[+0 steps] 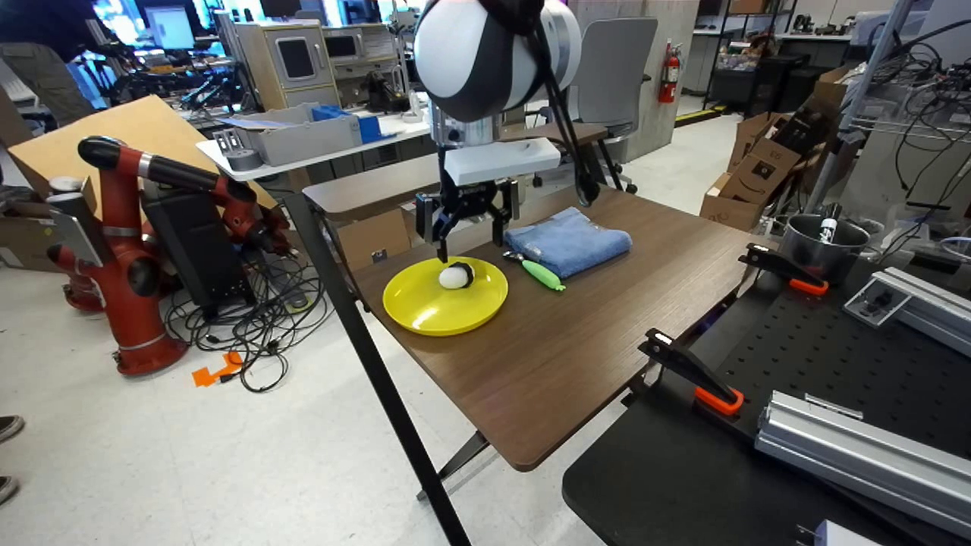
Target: Move the black and white ball from the yellow plate to the table
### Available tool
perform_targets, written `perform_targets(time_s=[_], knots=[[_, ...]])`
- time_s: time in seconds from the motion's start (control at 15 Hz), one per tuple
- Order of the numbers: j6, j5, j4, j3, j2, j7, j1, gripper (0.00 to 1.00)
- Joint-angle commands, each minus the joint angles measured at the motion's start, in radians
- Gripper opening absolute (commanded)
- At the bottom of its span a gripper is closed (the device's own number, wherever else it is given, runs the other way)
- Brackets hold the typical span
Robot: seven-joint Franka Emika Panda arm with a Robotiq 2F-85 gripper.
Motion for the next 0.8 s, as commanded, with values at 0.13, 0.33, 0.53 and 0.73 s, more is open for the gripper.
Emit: perform_targets(time_s=[0.13, 0.33, 0.53, 0.73], knots=[[-0.041, -0.025, 0.120, -0.046, 0.099, 0.065, 0.062, 1.00], [-0.053, -0.029, 0.157, -0.057, 0.132, 0.077, 0.083, 1.00], [-0.078, -0.037, 0.193, -0.069, 0.157, 0.081, 0.094, 0.66], [-0.104, -0.044, 0.219, -0.073, 0.169, 0.082, 0.093, 0.42]])
